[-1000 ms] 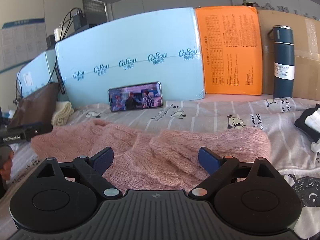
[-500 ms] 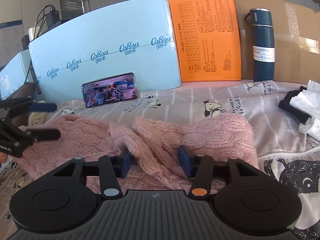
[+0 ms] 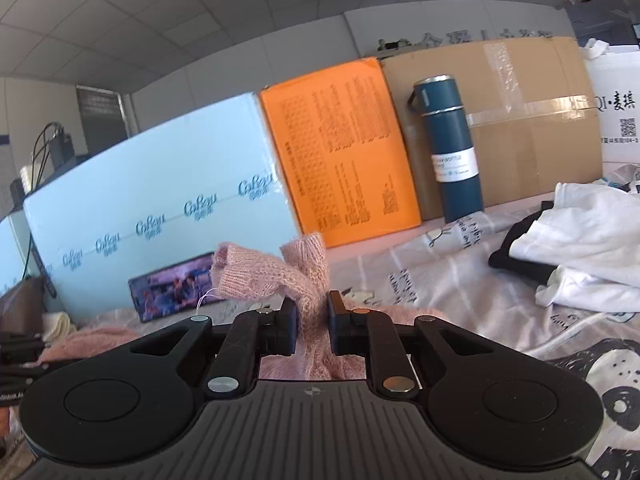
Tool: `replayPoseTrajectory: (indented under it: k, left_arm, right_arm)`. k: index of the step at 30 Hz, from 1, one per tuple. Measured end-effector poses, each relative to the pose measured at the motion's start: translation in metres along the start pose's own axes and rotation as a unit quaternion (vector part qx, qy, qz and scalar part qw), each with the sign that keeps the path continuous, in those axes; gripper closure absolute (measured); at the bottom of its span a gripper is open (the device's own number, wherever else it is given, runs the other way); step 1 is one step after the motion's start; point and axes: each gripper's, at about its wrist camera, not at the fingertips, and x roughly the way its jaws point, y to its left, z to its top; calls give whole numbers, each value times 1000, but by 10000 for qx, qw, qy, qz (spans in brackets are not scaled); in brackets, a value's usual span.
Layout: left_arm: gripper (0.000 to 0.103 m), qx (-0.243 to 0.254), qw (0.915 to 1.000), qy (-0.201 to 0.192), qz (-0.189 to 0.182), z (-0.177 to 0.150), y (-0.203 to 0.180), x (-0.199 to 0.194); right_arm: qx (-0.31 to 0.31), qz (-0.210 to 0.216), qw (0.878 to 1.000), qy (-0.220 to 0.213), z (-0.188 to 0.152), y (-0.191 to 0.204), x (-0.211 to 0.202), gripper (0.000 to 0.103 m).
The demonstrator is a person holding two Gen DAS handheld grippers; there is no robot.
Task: Fold clothes
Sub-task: 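Lift the sweater with both tools and shake it open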
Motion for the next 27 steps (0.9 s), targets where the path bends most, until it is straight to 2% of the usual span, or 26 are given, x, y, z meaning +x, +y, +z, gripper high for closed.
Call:
replayPoseTrajectory:
  k: [4,5,9,11,15,17,20,23,24,27]
  left_arm:
    - [85,-87,9969,-392,678,9,10,-23]
    - [85,-94,9959,-490,754,10,11,-29]
    - [85,117,9955,-770,537,5,-8,-54]
    - [85,259,9949,-953,207,0,-23,-68]
    - [85,511,9927,-1039,-351,-8,-49,-86]
    - [85,472,9927,-948,-573,-12,-54,-93]
    - [85,323,9936,-698,-833,-21,-59,-100]
    - [85,194,9940,-412,-990,-31,-65,-104]
    - [85,207,9942,-301,-1010,-34,-68,-104]
    - [85,367,9942,-53,-1012,-40,-79,-103]
  right_arm:
    - [507,-199,9974,-476,27,-22,-11,91]
    - [647,-245,9959,-582,34,-29,-13,91]
    - [1062,-594,9892,-814,45,-58,-20,91]
    - [1173,-695,9877,-768,42,-73,-19,91]
    - [1457,-846,9841,-570,31,-98,-20,91]
    - [1687,-791,9814,-467,23,-107,-25,91]
    - [1997,-623,9761,-588,11,-116,-46,91]
    - [2003,-715,9750,-645,6,-119,-64,89]
    - [2001,-770,9746,-653,5,-121,-70,88]
    - [1931,-1302,9711,-519,0,-128,-77,84]
